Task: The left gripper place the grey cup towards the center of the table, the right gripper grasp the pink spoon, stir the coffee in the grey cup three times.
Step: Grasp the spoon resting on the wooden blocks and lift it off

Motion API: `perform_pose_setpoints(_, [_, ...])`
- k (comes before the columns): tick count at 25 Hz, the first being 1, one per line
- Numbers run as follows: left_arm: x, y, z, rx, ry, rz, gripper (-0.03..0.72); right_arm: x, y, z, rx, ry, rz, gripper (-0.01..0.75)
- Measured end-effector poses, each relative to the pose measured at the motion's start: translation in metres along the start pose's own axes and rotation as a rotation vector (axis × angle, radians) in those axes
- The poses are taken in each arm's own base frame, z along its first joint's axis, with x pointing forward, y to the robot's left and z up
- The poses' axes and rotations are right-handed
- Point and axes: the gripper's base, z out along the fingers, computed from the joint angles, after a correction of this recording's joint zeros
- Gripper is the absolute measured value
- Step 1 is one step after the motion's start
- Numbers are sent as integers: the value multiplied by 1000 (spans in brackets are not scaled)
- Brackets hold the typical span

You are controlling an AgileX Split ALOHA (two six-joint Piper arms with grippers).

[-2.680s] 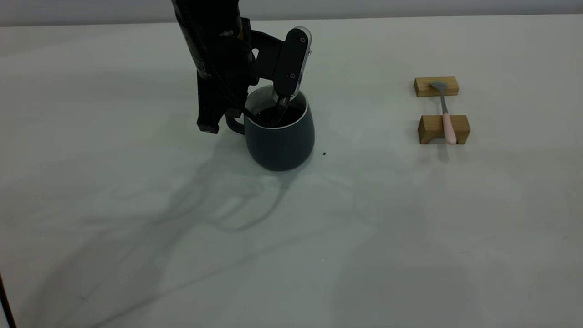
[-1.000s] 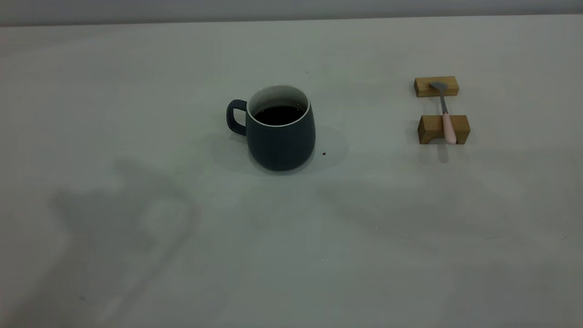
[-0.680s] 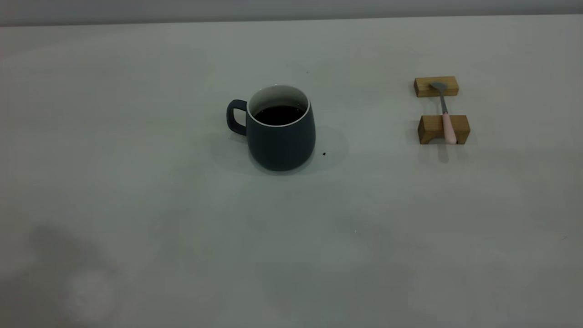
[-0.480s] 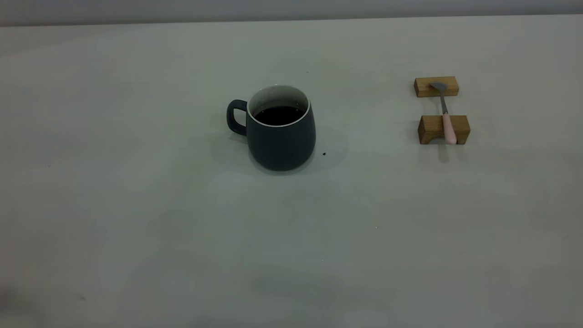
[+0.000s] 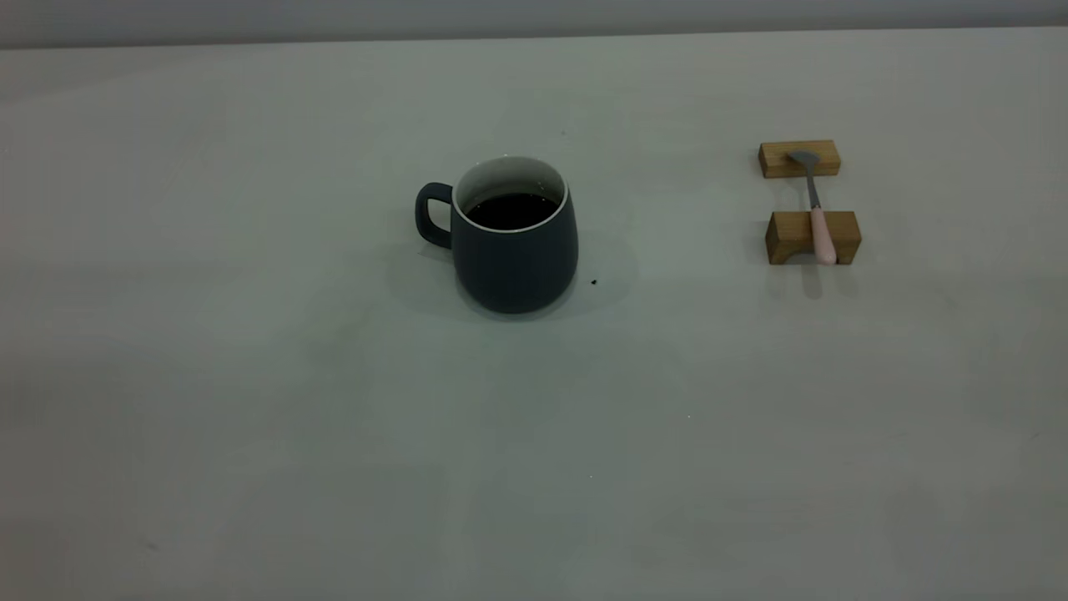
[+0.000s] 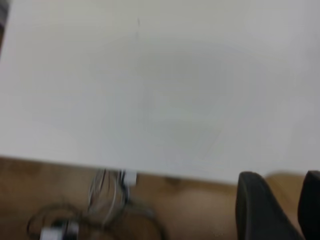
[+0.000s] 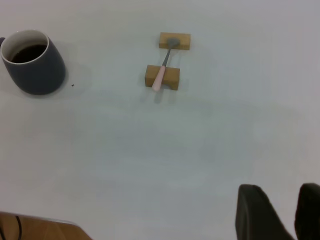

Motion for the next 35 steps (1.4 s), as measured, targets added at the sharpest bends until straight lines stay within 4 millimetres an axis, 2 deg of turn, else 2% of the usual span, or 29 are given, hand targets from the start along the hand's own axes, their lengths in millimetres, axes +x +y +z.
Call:
perform_pose_setpoints(6, [19,3,-15,8,-157,-23,274,0,0,0,0,0,0,238])
perform_pose_setpoints(13, [30,2,-17,31,-198,-9,274,0,0,0,0,0,0,238])
perform_pose_setpoints(19, [31,-2,-18,72,-198,49,274,0,0,0,0,0,0,238])
perform_pose_setpoints(35, [31,-2,-18,75,-199,54,274,0,0,0,0,0,0,238])
